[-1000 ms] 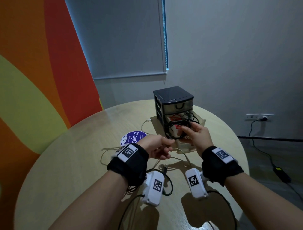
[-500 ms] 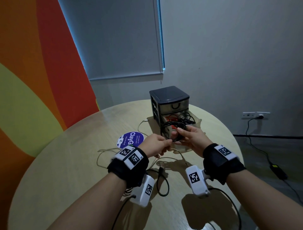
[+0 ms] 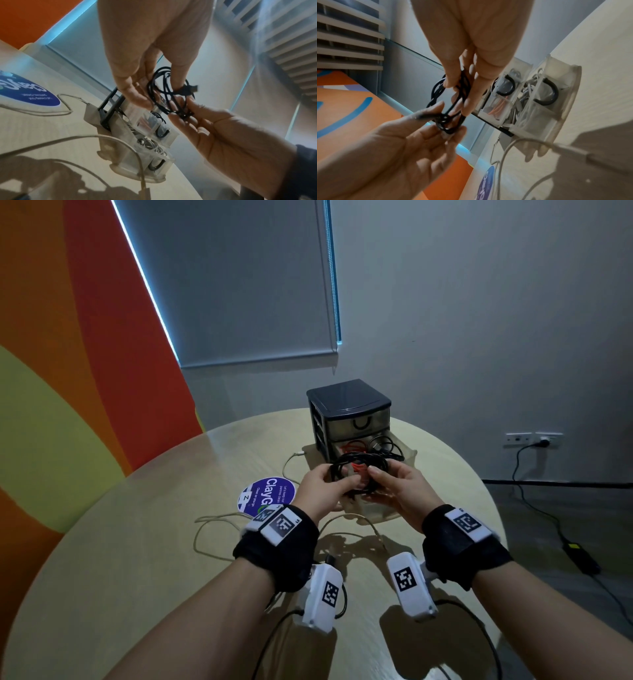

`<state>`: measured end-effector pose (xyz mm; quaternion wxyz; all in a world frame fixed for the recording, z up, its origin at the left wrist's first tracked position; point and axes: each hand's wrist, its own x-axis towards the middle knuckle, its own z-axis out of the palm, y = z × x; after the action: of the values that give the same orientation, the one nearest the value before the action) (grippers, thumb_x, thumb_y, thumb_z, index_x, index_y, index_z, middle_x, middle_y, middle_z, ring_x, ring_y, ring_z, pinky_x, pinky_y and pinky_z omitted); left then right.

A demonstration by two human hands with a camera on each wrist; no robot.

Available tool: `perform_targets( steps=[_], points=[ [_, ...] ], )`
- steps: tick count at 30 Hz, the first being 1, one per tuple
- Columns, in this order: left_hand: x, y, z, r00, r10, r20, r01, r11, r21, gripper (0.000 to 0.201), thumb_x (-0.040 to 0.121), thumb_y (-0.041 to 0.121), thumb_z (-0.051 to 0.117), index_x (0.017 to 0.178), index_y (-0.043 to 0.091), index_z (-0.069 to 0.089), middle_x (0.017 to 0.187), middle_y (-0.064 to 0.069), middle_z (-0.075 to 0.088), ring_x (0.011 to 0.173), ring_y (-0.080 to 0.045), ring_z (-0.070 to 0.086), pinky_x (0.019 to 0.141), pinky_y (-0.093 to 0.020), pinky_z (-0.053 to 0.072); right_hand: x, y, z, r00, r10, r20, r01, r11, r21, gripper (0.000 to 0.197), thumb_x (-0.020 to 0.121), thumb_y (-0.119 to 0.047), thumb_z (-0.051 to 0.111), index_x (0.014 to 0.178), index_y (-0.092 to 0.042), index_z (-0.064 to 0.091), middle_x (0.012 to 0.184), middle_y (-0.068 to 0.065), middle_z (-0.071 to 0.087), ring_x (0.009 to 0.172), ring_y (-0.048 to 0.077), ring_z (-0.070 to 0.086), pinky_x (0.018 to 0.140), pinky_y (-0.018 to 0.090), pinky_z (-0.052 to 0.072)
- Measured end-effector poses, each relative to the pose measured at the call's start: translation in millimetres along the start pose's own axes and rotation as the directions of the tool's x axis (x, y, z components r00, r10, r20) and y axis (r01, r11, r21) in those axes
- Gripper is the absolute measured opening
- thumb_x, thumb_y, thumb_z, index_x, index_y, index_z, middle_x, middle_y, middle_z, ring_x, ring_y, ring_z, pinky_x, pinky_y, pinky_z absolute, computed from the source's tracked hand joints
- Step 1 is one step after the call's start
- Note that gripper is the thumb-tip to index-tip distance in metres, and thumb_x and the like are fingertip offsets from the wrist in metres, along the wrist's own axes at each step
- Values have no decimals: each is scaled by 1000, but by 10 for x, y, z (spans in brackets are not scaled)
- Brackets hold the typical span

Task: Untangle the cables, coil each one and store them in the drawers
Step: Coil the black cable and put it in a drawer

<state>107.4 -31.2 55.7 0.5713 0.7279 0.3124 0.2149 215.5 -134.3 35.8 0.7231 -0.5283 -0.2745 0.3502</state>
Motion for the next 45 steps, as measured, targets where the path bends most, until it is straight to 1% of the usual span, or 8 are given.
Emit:
perform_targets(
  steps=[8, 11, 15, 19, 23, 28, 36, 45],
  points=[
    [295, -50, 164, 999, 5, -41, -10, 991, -131, 16, 89, 22, 62, 85, 7, 67, 86, -14, 68, 75, -22, 64, 64, -28, 53, 201, 34, -175, 993, 2, -115, -19, 989, -145, 32, 95, -26, 51, 106, 2, 62, 95, 19, 68, 78, 26, 67, 71, 36, 58],
    [455, -28, 194, 999, -20, -37, 13, 984, -180, 13, 91, 17, 60, 86, 6, 65, 86, -12, 68, 70, -18, 65, 59, -21, 55, 309, -49, -271, 988, -17, -156, -15, 979, -204, 31, 98, -32, 45, 91, -8, 63, 81, 10, 67, 67, 17, 65, 57, 24, 53],
    [695, 66, 226, 992, -66, -106, 48, 984, -170, 14, 91, 20, 60, 82, 10, 64, 75, -4, 66, 48, -6, 61, 57, -21, 51, 548, -125, -468, 947, -154, -281, 52, 939, -339, 17, 95, -11, 50, 97, -2, 64, 77, 2, 64, 66, 12, 61, 59, 18, 47],
    [1022, 113, 242, 973, -79, -216, 52, 991, -125, 19, 86, 23, 66, 91, 4, 65, 90, -14, 69, 69, -24, 67, 72, -34, 55, 737, -223, -530, 908, -316, -273, 91, 787, -610, 17, 92, -13, 52, 99, -13, 68, 96, 0, 68, 93, 13, 60, 84, 23, 44],
    [1443, -93, 275, 970, -73, -233, 105, 986, 130, 28, 59, 46, 65, 65, 19, 68, 90, -13, 72, 92, -33, 66, 89, -47, 52, 858, -275, -470, 927, -360, -109, 126, 571, -811, 28, 96, -21, 49, 118, -10, 63, 120, 6, 63, 115, 20, 54, 94, 26, 37],
    [1213, 163, 441, 989, 39, -141, 33, 879, 475, 28, 91, 33, 56, 94, 9, 70, 88, -5, 66, 85, -21, 61, 71, -24, 43, 1003, -104, -442, 989, -144, 9, 66, 397, -916, 30, 97, -28, 44, 118, -16, 62, 113, 9, 60, 114, 30, 52, 97, 45, 40],
    [1145, -4, 680, 970, 206, -127, -1, 529, 849, 43, 102, 34, 30, 118, 9, 59, 121, -12, 52, 119, -28, 39, 92, -40, 35, 1007, -84, -452, 998, 43, -38, -43, 118, -992, 38, 102, -31, 26, 131, -19, 47, 139, 8, 43, 141, 20, 19, 110, 55, 15],
    [858, -82, 785, 968, 228, 106, -199, 440, 875, 49, 102, 26, 22, 147, 9, 20, 157, -6, 15, 144, -19, 10, 117, -42, 5, 1125, -105, -372, 991, 87, -104, -111, 81, -990, 38, 101, -29, 26, 131, -20, 48, 144, 2, 41, 141, 23, 17, 108, 58, 16]
  ],
)
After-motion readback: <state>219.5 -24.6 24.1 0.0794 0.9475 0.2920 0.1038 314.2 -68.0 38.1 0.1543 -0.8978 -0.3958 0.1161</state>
